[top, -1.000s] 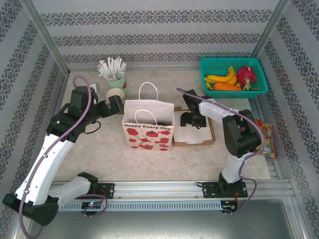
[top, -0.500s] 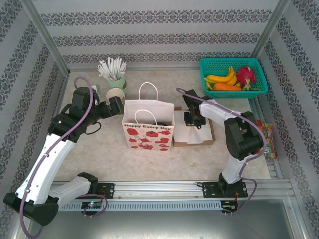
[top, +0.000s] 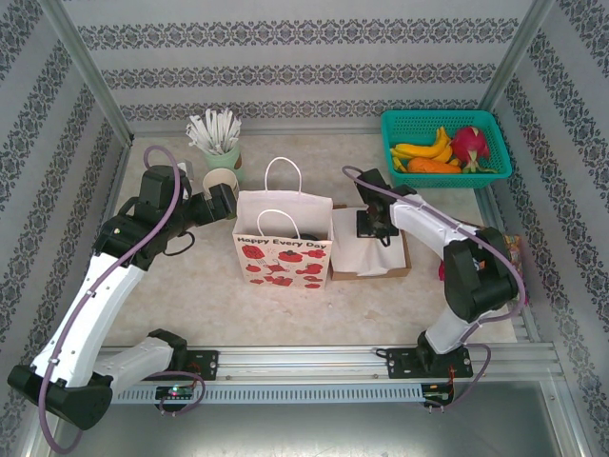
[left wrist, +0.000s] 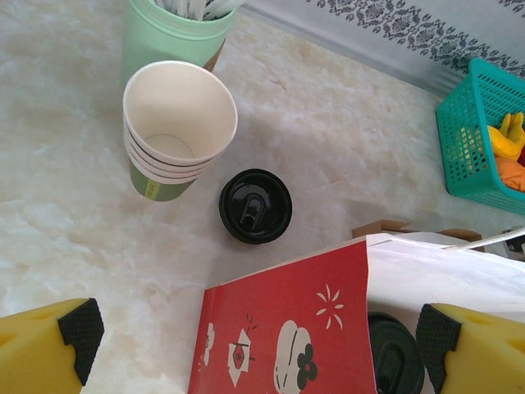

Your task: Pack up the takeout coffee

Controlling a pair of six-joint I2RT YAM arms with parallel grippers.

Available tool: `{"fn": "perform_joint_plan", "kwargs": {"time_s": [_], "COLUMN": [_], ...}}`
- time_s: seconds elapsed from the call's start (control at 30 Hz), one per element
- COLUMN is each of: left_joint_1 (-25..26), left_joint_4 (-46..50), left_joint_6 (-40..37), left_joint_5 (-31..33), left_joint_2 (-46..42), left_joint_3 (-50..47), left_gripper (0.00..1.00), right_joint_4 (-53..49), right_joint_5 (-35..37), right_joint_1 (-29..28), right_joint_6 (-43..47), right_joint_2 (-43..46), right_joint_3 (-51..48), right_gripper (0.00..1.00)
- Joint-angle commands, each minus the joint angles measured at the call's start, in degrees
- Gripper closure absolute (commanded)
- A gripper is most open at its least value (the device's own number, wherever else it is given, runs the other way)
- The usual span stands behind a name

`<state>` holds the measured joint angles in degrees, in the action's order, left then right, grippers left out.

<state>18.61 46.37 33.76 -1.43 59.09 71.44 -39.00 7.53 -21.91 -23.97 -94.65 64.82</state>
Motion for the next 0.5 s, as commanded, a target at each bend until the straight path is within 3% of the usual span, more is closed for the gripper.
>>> {"fn": "perform_joint_plan", "kwargs": {"time_s": [0.0,0.23,0.47], "left_joint_1": [-0.8,-0.8,-0.8], "left_joint_4": [-2.3,-2.8,-3.0], "left_joint_6": [0.7,0.7,0.7], "left_joint_5": [-0.2,-0.1,-0.2], "left_joint_2": [0.1,0.2,0.7], "left_joint_3": [-0.9,-1.1,-1.3], "left_gripper": [0.01,0.00,0.00], "right_joint_4": [2.7,12.9,15.7], "right_joint_5": [2.9,4.5,4.0], "right_joint_1": [-1.0,-0.8,-0.5], "right_joint_6": [0.0,1.9,4.2], "right_joint_2": [4.7,11.6,4.9], "right_joint_3": [-2.2,-8.2,-4.7], "right_gripper": [1.00,1.00,1.00]}}
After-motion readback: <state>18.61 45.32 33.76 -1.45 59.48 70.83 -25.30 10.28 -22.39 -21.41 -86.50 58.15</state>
